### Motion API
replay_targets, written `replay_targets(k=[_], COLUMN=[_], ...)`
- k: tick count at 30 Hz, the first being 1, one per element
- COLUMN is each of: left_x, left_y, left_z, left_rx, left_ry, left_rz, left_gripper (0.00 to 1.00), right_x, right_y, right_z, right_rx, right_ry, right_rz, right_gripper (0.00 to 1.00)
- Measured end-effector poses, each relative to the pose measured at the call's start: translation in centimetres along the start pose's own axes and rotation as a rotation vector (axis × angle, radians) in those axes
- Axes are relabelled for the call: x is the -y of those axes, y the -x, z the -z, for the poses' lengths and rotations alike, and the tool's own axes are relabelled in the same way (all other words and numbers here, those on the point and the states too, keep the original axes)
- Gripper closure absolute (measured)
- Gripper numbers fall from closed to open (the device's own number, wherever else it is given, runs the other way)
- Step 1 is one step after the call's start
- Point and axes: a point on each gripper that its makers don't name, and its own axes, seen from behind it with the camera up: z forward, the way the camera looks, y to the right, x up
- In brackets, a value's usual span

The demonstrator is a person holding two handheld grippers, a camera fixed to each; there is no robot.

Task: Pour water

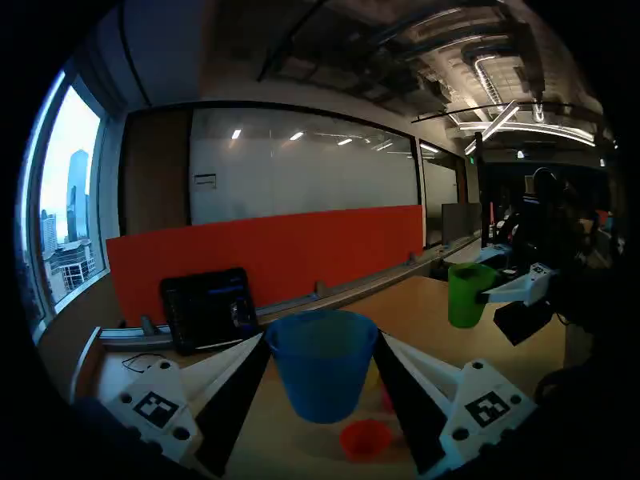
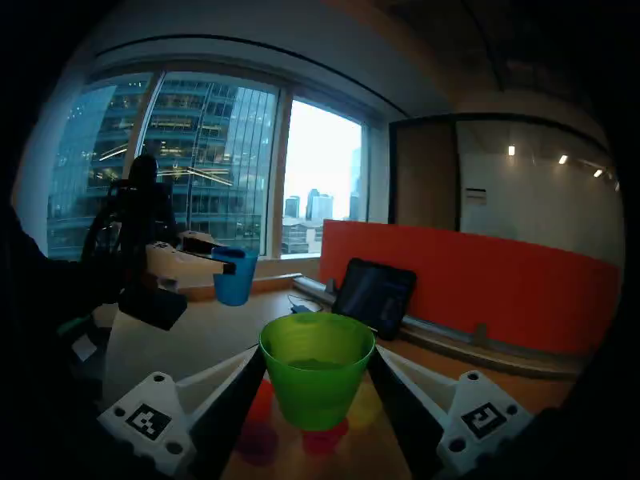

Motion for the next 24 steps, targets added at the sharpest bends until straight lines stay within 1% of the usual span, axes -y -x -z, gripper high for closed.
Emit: replay_targets(k=[8, 15, 24], left_x=[0.0, -0.3, -1.0], left_y=[3.4, 5.7, 8.4], left_z=[0.9, 1.3, 1.7], left_rx=[0.051, 0.092, 0.154], left_ry=[0.004, 0.018, 0.047], left_rz=[-0.012, -0.015, -0.028], left_gripper=[0.11, 0.11, 0.11], right_x=[-1.5, -1.7, -2.0], right_y=[0.9, 1.8, 4.8], right_z=[1.0, 1.4, 1.9], right_rx=[0.028, 0.055, 0.145], right_ry=[0.028, 0.024, 0.010], right_rz=[-0.007, 0.000, -0.001], right_gripper=[0.10, 0.10, 0.09])
